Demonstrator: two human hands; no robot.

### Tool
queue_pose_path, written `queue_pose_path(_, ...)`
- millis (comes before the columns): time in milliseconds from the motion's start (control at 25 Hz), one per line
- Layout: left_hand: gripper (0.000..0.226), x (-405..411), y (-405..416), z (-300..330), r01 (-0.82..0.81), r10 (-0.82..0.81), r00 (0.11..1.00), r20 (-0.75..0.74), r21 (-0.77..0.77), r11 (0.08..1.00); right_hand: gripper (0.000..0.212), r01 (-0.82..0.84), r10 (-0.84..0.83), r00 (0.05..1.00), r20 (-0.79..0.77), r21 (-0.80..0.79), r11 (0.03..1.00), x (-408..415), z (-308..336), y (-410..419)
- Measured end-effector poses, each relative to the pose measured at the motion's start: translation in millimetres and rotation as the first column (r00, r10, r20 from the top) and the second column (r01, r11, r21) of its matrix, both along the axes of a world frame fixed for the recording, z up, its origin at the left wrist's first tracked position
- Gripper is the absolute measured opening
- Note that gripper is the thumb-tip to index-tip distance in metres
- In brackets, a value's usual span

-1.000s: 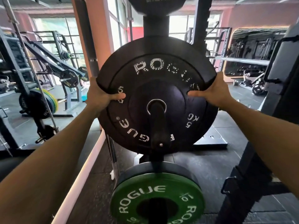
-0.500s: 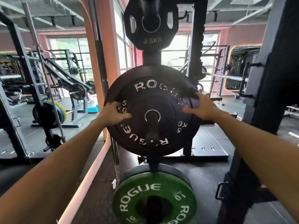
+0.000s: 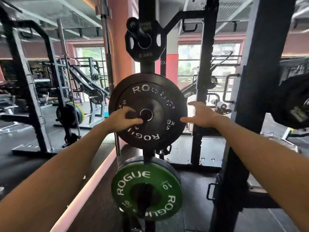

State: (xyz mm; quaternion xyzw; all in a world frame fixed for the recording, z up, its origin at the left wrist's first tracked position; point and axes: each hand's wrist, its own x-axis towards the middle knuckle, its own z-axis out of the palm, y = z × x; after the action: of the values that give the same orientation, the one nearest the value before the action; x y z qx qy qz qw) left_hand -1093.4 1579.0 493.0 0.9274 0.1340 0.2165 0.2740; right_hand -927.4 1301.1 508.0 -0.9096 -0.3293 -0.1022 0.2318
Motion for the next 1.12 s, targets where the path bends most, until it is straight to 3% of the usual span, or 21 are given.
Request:
queue_pose_path(160,0.064,-44,-48,14,-0.016,0.016,1.0,0.017,0.036,0.999,0.098,-0.024,0.024,1.0,-0.007,-0.037,0.999,-41,13,-37)
queue_pose_path(320,0.071,-89,-95,24,-0.026,0.025,1.0,0.01,0.116,0.993,0.114,-0.066,0.065,0.997,-0.036,-0.039,0.997,-85,23,-76)
queue_pose_path(680,0.071,-189,-240,18,0.042,-0.05,0.995,0.085,0.093,0.995,0.097,-0.088,0.087,0.996,-0.015,-0.046,0.995,-194,19,-203)
queue_pose_path(920,0.076,-210,-341,43,0.105,-0.111,0.99,0.087,0.063,0.992,0.099,0.04,-0.041,0.999,-0.005,-0.078,0.996,-238,38,-316)
queue_pose_path(1120,0.072,-179,-424,49,0.181,-0.186,0.981,0.048,0.101,0.978,0.098,0.158,-0.158,0.987,0.01,-0.048,0.986,-233,44,-425)
